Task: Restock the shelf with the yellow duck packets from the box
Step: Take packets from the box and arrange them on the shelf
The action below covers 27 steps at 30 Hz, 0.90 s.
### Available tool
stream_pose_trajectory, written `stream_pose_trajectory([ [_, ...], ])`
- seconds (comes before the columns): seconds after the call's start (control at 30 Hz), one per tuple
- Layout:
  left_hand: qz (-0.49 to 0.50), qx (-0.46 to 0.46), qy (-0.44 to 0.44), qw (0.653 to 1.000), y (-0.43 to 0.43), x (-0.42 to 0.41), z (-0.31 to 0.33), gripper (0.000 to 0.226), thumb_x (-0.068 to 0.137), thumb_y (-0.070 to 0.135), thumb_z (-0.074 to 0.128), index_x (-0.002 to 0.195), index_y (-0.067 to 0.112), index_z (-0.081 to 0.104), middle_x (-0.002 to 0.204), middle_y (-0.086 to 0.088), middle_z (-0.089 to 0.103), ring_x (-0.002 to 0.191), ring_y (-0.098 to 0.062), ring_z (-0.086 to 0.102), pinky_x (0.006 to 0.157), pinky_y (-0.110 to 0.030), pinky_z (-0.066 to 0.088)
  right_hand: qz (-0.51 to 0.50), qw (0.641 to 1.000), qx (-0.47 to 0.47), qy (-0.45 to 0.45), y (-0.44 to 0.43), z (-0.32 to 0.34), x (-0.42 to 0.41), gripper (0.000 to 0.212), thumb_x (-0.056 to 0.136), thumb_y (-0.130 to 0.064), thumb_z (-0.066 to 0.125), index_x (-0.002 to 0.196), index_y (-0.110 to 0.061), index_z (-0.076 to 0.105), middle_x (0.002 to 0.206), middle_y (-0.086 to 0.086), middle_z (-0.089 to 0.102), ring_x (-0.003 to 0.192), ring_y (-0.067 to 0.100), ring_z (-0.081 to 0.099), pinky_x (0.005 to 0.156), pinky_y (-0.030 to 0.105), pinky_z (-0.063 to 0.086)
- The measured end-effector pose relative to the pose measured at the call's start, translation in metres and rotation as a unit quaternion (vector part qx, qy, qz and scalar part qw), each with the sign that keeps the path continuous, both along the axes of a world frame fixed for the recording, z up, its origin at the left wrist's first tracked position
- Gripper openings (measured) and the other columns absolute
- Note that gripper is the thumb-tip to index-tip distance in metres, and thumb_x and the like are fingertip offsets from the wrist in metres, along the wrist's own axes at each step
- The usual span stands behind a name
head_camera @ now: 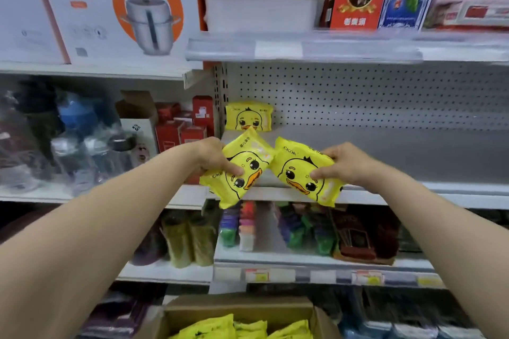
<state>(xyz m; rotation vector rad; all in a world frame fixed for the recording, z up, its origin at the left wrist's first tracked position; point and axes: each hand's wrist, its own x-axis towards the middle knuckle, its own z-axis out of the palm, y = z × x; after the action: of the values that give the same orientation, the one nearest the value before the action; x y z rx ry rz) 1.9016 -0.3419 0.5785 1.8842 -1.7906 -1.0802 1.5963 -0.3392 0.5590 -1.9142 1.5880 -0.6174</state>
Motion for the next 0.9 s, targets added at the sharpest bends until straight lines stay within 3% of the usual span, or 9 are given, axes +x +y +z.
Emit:
stream_pose_trajectory([
  [0.1,0.009,-0.033,-0.035,0.999,-0.037,0.008,0.003,0.087,0.049,0.047,0.093,0.116,0.003,0.059,0.11,-0.01,0.07,0.095,-0.028,0.069,0.085,-0.038,0.056,-0.008,1.0,-0.01,0.023,-0.026,0.014,0.003,0.022,0.071,-0.026,0.088,0.083,-0.014,0.075,0.083,0.009,0.076,0.076,0.024,0.069,0.073,0.031,0.05],
  [0.17,0.003,-0.044,-0.06,0.997,-0.067,0.014,0.004,0.109,0.033,0.058,0.093,0.123,0.007,0.058,0.115,-0.007,0.068,0.1,-0.027,0.066,0.09,-0.039,0.054,-0.018,0.999,-0.02,0.042,-0.042,0.022,0.003,0.028,0.069,-0.031,0.088,0.088,-0.016,0.075,0.083,0.002,0.075,0.082,0.021,0.069,0.071,0.027,0.049],
  [0.27,-0.022,-0.074,-0.139,0.987,-0.108,0.016,0.007,0.093,0.052,0.054,0.089,0.128,0.011,0.057,0.118,-0.005,0.066,0.104,-0.025,0.064,0.093,-0.039,0.053,-0.035,0.997,-0.037,0.062,-0.065,0.031,0.006,0.023,0.068,-0.034,0.089,0.083,-0.023,0.075,0.08,-0.004,0.074,0.08,0.016,0.067,0.068,0.026,0.049],
  [0.43,-0.05,-0.106,-0.2,0.973,-0.173,0.003,0.011,0.099,0.068,0.038,0.086,0.15,0.016,0.034,0.148,-0.005,0.044,0.132,-0.028,0.046,0.107,-0.04,0.041,-0.033,0.994,-0.034,0.097,-0.093,0.039,0.009,0.016,0.073,-0.033,0.085,0.074,-0.025,0.071,0.071,-0.004,0.069,0.068,0.011,0.061,0.062,0.025,0.044],
  [0.63,-0.126,-0.139,-0.291,0.938,-0.235,-0.015,0.011,0.087,0.071,0.037,0.084,0.144,0.015,0.043,0.137,-0.006,0.054,0.12,-0.027,0.054,0.098,-0.035,0.047,-0.001,0.991,-0.04,0.13,-0.114,0.038,0.009,0.017,0.077,-0.032,0.082,0.08,-0.018,0.073,0.075,0.001,0.072,0.064,0.008,0.06,0.061,0.025,0.043],
  [0.77,-0.162,-0.147,-0.335,0.916,-0.262,-0.024,0.003,0.073,0.073,0.036,0.083,0.134,0.012,0.051,0.122,-0.006,0.061,0.106,-0.025,0.06,0.082,-0.03,0.047,0.014,0.993,-0.029,0.11,-0.128,0.031,0.01,0.016,0.077,-0.031,0.082,0.081,-0.018,0.074,0.079,0.005,0.072,0.066,0.01,0.062,0.064,0.027,0.046],
  [0.9,-0.161,-0.164,-0.352,0.908,-0.278,-0.022,-0.004,0.087,0.077,0.038,0.08,0.147,0.012,0.035,0.139,-0.008,0.05,0.123,-0.026,0.051,0.093,-0.031,0.044,0.019,0.994,-0.025,0.104,-0.141,0.023,0.013,0.016,0.076,-0.029,0.083,0.082,-0.018,0.074,0.08,0.007,0.072,0.069,0.011,0.063,0.066,0.028,0.047],
])
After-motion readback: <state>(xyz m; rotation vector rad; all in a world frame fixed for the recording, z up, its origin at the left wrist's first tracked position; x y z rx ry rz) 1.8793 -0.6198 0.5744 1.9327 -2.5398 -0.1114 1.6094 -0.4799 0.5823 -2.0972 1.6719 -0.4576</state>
